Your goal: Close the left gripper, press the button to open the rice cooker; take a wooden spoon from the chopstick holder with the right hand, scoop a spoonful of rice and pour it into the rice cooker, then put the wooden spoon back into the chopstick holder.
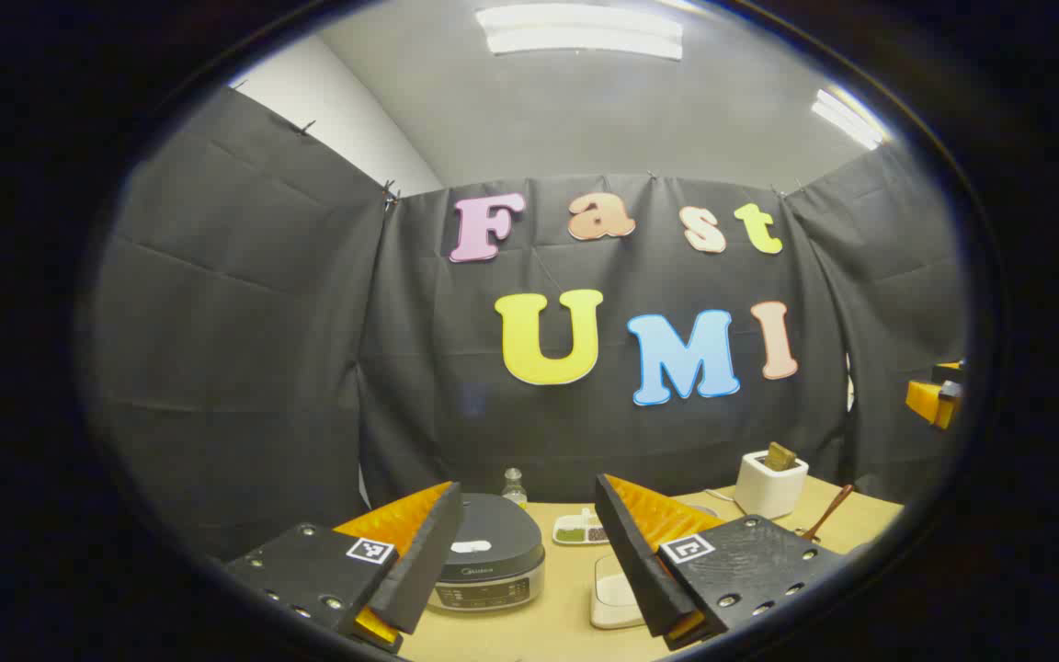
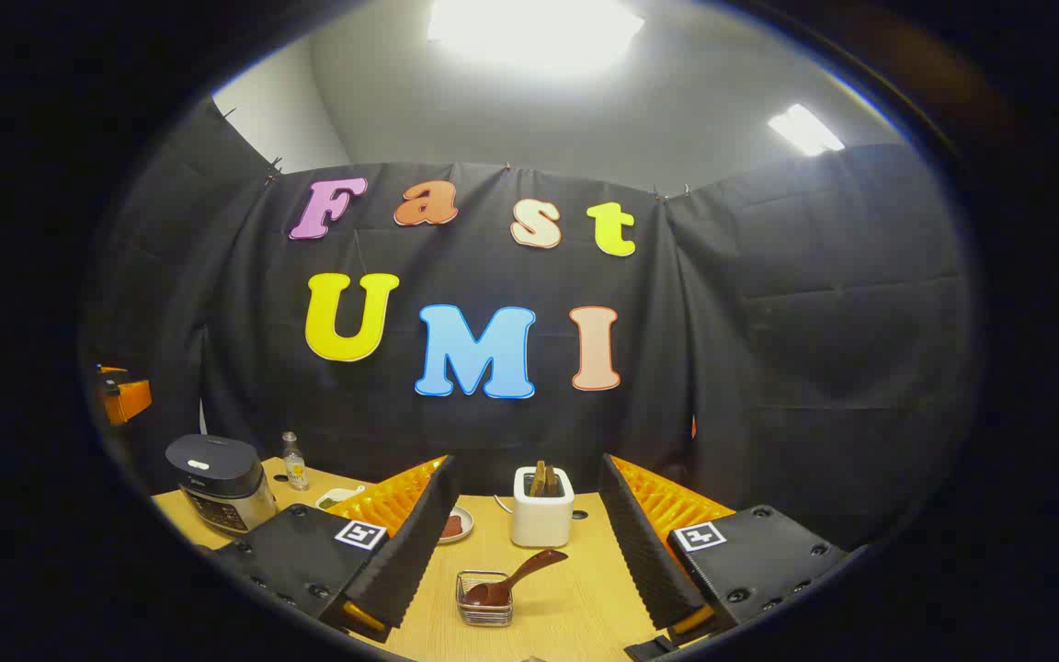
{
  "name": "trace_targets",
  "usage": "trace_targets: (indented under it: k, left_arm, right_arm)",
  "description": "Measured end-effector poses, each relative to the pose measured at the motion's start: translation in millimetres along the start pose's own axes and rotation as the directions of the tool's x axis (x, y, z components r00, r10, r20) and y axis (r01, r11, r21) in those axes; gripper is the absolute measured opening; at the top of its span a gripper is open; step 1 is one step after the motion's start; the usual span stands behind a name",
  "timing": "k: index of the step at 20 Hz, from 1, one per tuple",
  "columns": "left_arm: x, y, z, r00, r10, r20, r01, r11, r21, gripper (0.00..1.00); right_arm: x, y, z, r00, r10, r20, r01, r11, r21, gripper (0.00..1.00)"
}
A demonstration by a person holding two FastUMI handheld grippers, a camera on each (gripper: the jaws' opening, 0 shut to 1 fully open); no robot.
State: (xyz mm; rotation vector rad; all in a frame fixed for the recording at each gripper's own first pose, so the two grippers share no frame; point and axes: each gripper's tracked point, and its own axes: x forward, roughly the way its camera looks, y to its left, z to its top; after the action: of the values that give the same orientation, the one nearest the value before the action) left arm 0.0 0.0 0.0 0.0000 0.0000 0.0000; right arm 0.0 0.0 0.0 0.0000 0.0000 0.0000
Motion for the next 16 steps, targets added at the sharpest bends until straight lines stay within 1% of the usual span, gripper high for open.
trace_targets:
  k: [3, 10, 16]
  left_arm:
    - [-2, 1, 1, 1.000, 0.002, 0.007, -0.002, 1.000, 0.009, 0.87]
    - [-10, -2, 2, 1.000, 0.007, 0.012, -0.007, 1.000, 0.007, 0.88]
    - [-17, -7, 6, 1.000, 0.019, 0.011, -0.019, 1.000, 0.006, 0.88]
  right_arm:
    - [-3, -2, -2, 1.000, -0.004, -0.002, 0.004, 1.000, -0.004, 0.98]
    - [-9, -10, 1, 1.000, -0.010, 0.009, 0.011, 1.000, -0.005, 0.97]
    - [-10, -17, -2, 1.000, 0.001, 0.006, -0.001, 1.000, -0.003, 0.98]
